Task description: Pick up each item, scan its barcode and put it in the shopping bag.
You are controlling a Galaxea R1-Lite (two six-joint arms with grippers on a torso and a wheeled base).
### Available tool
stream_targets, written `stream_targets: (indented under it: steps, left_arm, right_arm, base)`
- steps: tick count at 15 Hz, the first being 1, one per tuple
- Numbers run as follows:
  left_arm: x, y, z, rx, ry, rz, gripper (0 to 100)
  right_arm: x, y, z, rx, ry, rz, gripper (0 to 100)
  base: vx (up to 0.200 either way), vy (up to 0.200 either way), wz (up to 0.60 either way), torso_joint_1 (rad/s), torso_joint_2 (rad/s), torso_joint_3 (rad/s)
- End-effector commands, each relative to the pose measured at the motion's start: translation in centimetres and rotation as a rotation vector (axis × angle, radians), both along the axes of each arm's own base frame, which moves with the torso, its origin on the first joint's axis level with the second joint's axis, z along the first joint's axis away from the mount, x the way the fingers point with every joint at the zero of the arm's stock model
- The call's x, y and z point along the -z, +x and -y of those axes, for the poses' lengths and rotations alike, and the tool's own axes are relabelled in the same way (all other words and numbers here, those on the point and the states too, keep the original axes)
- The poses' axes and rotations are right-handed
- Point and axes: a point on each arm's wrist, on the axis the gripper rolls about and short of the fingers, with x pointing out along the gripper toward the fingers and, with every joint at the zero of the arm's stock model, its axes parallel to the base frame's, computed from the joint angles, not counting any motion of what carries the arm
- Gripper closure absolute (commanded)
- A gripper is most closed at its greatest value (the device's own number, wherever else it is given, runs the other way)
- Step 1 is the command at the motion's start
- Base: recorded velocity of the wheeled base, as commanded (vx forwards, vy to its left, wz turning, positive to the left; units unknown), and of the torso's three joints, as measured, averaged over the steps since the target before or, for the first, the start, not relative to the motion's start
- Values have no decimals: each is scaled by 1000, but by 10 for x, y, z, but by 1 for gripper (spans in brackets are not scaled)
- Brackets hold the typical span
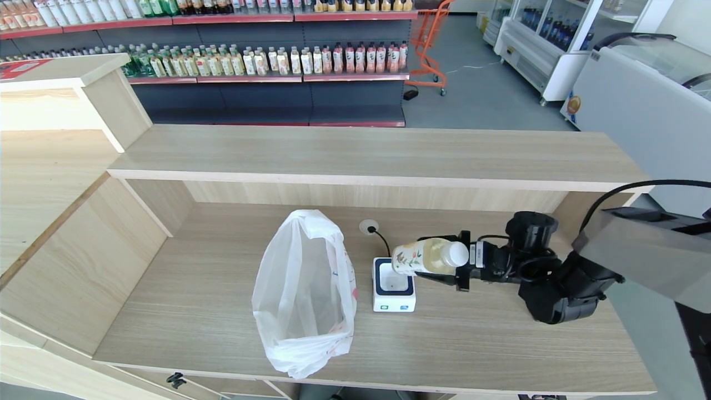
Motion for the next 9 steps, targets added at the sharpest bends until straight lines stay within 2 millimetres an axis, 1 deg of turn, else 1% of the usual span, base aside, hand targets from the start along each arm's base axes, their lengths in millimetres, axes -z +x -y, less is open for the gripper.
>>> stream_targets:
  steps: [1, 2, 3, 4, 5, 6, 9]
  left_arm:
    - [0, 0, 0, 0, 0, 1, 0]
    - [0, 0, 0, 0, 0, 1, 0]
    - [0, 0, 0, 0, 0, 1, 0]
    - [0, 0, 0, 0, 0, 1, 0]
    - [0, 0, 0, 0, 0, 1, 0]
    - [0, 0, 0, 0, 0, 1, 0]
    - [0, 0, 0, 0, 0, 1, 0]
  right_arm:
    - [-85, -43, 48, 109, 95, -73, 100]
    - [-96, -52, 54, 124, 120, -112, 100]
    - [-119, -73, 58, 164, 199, -240, 100]
    - [-126, -81, 58, 199, 235, -283, 100]
    - [-143, -101, 45, 296, 372, -424, 100]
    - [-150, -111, 35, 342, 467, -514, 100]
    - [-148, -121, 35, 438, 502, -634, 100]
  base:
    - [0, 0, 0, 0, 0, 0]
    - [0, 0, 0, 0, 0, 0]
    - [0, 0, 0, 0, 0, 0]
    - [0, 0, 0, 0, 0, 0]
    - [0, 0, 0, 0, 0, 0]
    - [0, 0, 0, 0, 0, 0]
    - [0, 0, 0, 0, 0, 0]
